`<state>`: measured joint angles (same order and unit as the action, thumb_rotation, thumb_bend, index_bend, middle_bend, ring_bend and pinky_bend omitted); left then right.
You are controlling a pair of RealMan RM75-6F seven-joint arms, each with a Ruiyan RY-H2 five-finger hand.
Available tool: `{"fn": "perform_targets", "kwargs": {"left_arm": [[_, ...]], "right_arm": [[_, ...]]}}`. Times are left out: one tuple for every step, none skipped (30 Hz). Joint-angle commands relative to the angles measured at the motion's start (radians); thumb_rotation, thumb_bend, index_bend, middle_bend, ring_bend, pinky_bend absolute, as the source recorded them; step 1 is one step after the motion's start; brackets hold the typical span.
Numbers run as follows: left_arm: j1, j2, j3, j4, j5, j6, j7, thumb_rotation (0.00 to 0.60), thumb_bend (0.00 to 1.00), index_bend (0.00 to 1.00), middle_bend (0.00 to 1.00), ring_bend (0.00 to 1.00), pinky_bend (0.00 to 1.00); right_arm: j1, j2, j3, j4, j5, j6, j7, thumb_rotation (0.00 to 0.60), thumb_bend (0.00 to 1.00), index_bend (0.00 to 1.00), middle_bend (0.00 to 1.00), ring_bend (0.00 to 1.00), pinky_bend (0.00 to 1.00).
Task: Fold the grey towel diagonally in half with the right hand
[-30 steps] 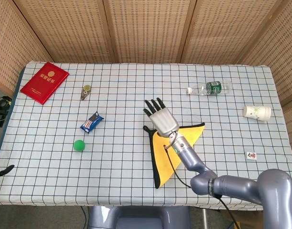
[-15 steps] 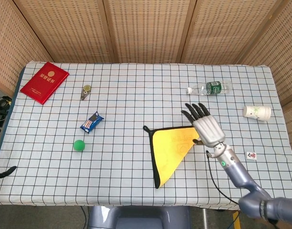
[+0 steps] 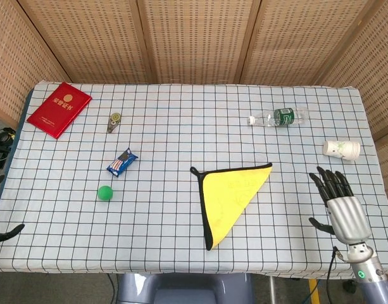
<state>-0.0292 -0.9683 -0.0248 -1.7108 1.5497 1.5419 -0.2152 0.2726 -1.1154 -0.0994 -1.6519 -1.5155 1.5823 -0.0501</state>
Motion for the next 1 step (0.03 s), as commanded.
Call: {"fn": "perform_targets", "kwargs": {"left_arm": [[0.000, -0.001, 0.002, 0.000, 0.002, 0.000, 0.005, 0.600, 0.00, 0.00, 0.00, 0.00, 0.00]], "right_arm": [[-0.029, 0.005, -0.003, 0.024, -0.019, 0.017, 0.017, 0.600, 0.00, 0.00, 0.00, 0.00, 0.00]]}}
